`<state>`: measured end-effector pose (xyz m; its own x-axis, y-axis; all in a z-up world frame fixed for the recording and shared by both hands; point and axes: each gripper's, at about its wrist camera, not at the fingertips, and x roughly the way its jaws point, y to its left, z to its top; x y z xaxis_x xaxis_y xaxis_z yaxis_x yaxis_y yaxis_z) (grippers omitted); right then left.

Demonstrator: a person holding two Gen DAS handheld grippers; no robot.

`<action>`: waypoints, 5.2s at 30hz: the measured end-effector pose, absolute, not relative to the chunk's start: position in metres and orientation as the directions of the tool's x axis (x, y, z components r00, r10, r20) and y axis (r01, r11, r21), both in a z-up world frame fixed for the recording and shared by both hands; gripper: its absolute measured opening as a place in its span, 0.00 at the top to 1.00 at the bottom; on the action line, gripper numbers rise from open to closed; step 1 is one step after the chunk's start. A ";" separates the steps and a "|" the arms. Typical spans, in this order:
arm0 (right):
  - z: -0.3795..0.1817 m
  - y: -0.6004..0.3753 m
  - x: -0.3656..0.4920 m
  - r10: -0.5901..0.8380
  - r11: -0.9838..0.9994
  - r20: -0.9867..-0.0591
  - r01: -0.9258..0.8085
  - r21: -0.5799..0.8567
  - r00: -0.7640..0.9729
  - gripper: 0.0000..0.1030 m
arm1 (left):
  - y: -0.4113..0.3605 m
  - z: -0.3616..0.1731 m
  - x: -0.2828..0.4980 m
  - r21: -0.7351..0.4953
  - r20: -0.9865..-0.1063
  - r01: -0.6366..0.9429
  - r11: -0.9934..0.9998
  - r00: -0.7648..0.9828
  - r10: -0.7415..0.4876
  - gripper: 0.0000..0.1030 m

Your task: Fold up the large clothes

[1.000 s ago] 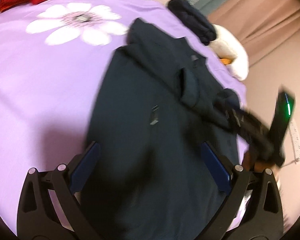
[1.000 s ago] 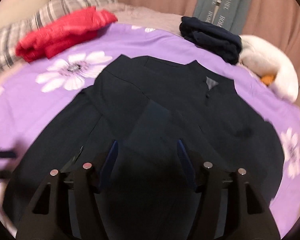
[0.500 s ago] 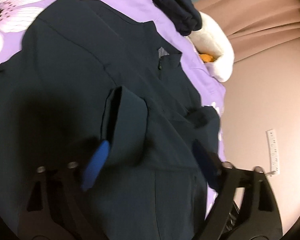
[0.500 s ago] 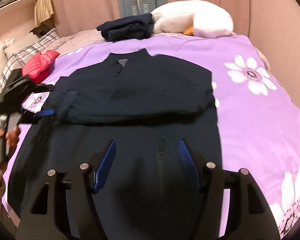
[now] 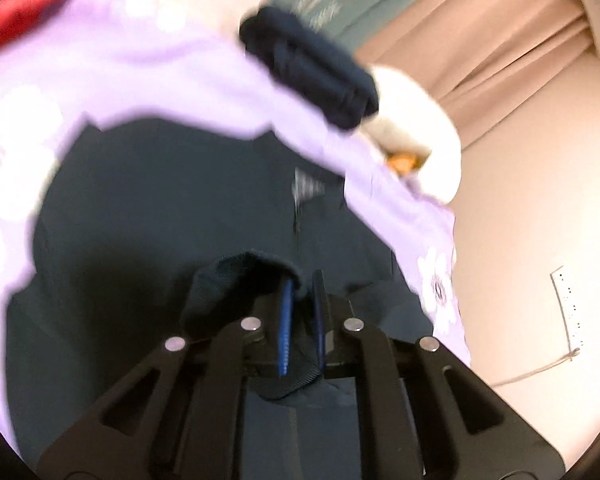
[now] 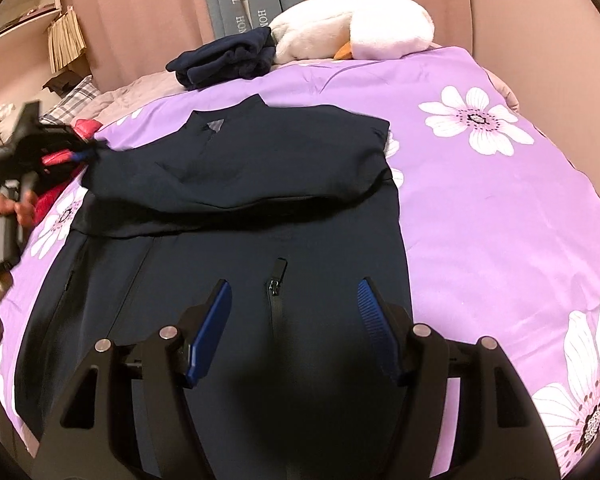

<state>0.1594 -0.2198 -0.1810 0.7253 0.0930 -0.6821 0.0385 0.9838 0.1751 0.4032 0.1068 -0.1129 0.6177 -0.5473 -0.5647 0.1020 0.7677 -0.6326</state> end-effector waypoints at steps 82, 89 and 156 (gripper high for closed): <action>-0.194 -0.179 0.329 0.133 0.978 -0.742 -0.209 -0.009 0.657 0.56 | 0.058 -0.199 0.393 -0.150 -0.824 0.249 0.957 0.503 -0.260 0.23; -0.213 -0.183 0.306 0.106 0.980 -0.772 -0.196 -0.025 0.627 0.55 | 0.072 -0.212 0.367 -0.082 -0.849 0.202 0.976 0.499 -0.175 0.17; -0.236 -0.315 0.069 0.520 0.719 -0.626 0.098 0.688 0.581 0.29 | 0.196 -0.224 0.129 -0.700 -0.625 0.008 0.714 0.477 -0.619 0.05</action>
